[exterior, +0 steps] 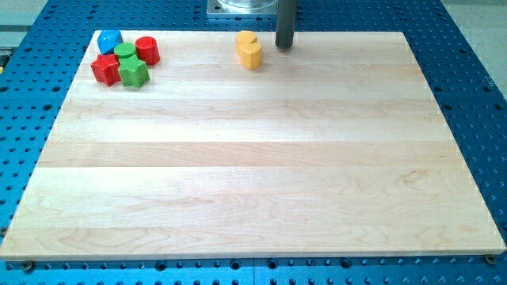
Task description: Move the green star into the green circle
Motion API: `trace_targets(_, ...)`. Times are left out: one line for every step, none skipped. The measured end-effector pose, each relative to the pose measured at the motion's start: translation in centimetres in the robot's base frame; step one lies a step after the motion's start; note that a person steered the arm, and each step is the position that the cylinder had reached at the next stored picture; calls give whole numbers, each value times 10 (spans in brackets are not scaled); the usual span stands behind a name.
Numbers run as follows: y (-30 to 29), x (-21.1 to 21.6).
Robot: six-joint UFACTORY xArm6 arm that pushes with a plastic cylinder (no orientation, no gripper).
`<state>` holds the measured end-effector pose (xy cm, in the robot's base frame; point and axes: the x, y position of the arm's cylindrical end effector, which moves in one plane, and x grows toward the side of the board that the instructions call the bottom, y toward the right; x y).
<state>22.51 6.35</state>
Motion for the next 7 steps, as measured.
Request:
trace_targets(0,7)
trace_targets(15,-6)
trace_targets(29,-8)
trace_targets(-21,98)
trace_targets(-170,123)
trace_targets(-337,120)
trace_targets(-369,135)
